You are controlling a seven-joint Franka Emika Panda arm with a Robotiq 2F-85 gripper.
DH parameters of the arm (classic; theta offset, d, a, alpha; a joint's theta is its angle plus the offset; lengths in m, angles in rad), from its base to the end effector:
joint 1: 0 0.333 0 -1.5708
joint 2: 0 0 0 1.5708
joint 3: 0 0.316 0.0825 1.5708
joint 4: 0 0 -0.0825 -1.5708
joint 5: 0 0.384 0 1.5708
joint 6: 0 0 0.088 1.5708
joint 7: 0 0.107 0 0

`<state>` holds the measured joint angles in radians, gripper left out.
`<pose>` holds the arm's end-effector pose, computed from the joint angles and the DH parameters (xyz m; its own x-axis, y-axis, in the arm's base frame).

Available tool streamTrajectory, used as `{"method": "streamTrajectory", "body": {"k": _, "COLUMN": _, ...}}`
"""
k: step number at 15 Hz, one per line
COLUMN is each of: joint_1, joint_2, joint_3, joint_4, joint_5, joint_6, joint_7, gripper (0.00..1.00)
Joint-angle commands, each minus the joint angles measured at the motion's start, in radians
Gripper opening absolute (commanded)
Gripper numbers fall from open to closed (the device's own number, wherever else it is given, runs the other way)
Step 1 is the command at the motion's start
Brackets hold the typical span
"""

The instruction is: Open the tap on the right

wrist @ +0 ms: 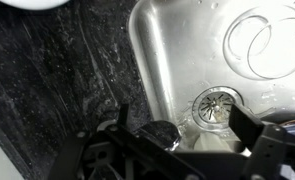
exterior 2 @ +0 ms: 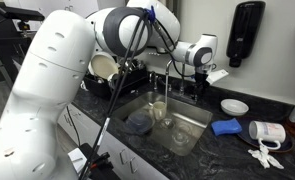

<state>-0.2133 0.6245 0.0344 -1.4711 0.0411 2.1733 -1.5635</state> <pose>0.7094 -0.1312 0.3205 0.2113 0.9758 0.0562 0.9735 -0.2153 0.0766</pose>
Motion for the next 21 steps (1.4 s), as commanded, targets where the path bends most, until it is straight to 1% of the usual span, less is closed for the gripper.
{"method": "streamTrajectory", "body": {"k": 1, "joint_1": 0.027, "joint_2": -0.077, "joint_3": -0.026, "joint_4": -0.058, "joint_5": -0.052, "joint_6": 0.008, "joint_7": 0.063, "gripper": 1.00}}
{"method": "streamTrajectory", "body": {"k": 4, "joint_1": 0.022, "joint_2": -0.121, "joint_3": -0.017, "joint_4": -0.082, "joint_5": -0.059, "joint_6": -0.018, "joint_7": 0.066, "gripper": 1.00}}
{"method": "streamTrajectory", "body": {"k": 6, "joint_1": 0.014, "joint_2": -0.152, "joint_3": -0.007, "joint_4": -0.113, "joint_5": -0.046, "joint_6": -0.018, "joint_7": 0.041, "gripper": 1.00}}
{"method": "streamTrajectory", "body": {"k": 9, "joint_1": -0.006, "joint_2": -0.183, "joint_3": 0.018, "joint_4": -0.157, "joint_5": 0.006, "joint_6": -0.017, "joint_7": -0.027, "gripper": 1.00}}
{"method": "streamTrajectory", "body": {"k": 11, "joint_1": -0.019, "joint_2": -0.198, "joint_3": 0.041, "joint_4": -0.187, "joint_5": 0.065, "joint_6": -0.011, "joint_7": -0.105, "gripper": 1.00}}
{"method": "streamTrajectory", "body": {"k": 12, "joint_1": -0.019, "joint_2": -0.207, "joint_3": 0.045, "joint_4": -0.204, "joint_5": 0.087, "joint_6": -0.010, "joint_7": -0.133, "gripper": 1.00}}
{"method": "streamTrajectory", "body": {"k": 13, "joint_1": -0.006, "joint_2": -0.223, "joint_3": 0.036, "joint_4": -0.236, "joint_5": 0.081, "joint_6": 0.028, "joint_7": -0.147, "gripper": 1.00}}
{"method": "streamTrajectory", "body": {"k": 14, "joint_1": 0.010, "joint_2": -0.166, "joint_3": 0.014, "joint_4": -0.148, "joint_5": 0.067, "joint_6": -0.014, "joint_7": -0.095, "gripper": 1.00}}
{"method": "streamTrajectory", "body": {"k": 17, "joint_1": 0.013, "joint_2": -0.185, "joint_3": 0.017, "joint_4": -0.181, "joint_5": 0.070, "joint_6": -0.006, "joint_7": -0.115, "gripper": 1.00}}
{"method": "streamTrajectory", "body": {"k": 21, "joint_1": 0.013, "joint_2": -0.195, "joint_3": 0.017, "joint_4": -0.191, "joint_5": 0.071, "joint_6": -0.005, "joint_7": -0.116, "gripper": 1.00}}
